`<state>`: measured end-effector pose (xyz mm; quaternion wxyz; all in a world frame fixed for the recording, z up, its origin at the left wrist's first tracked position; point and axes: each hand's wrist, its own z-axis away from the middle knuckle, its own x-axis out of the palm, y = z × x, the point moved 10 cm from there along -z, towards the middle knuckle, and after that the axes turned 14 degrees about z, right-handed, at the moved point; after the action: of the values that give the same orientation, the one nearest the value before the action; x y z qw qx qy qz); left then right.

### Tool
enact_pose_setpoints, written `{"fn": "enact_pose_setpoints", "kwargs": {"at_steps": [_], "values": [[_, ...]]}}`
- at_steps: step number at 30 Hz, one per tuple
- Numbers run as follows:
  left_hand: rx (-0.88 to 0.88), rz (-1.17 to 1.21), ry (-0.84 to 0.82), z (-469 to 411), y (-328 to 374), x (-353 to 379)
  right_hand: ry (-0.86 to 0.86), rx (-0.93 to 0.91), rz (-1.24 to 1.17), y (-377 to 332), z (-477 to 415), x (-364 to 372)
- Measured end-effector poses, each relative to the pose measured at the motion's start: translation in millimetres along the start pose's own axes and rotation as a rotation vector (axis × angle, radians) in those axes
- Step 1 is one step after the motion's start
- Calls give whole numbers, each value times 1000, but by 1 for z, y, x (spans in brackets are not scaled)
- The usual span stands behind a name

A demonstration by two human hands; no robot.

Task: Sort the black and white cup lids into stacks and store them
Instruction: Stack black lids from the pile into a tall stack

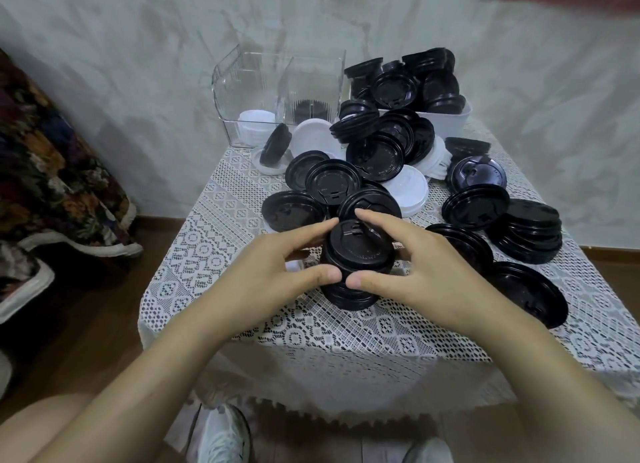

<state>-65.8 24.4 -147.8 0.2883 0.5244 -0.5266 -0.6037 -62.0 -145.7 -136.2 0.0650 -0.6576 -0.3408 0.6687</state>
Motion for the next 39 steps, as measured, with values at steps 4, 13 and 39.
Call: {"fn": "enact_pose_setpoints", "kwargs": {"at_steps": [4, 13, 39], "values": [[-25, -56, 17, -1, -7, -4, 12, 10, 13, 2, -1, -1], [-6, -28, -9, -1, -2, -4, 49, 8, 17, 1, 0, -1], [8, -136, -25, -3, -9, -1, -47, 48, -226, 16, 5, 13]]}}
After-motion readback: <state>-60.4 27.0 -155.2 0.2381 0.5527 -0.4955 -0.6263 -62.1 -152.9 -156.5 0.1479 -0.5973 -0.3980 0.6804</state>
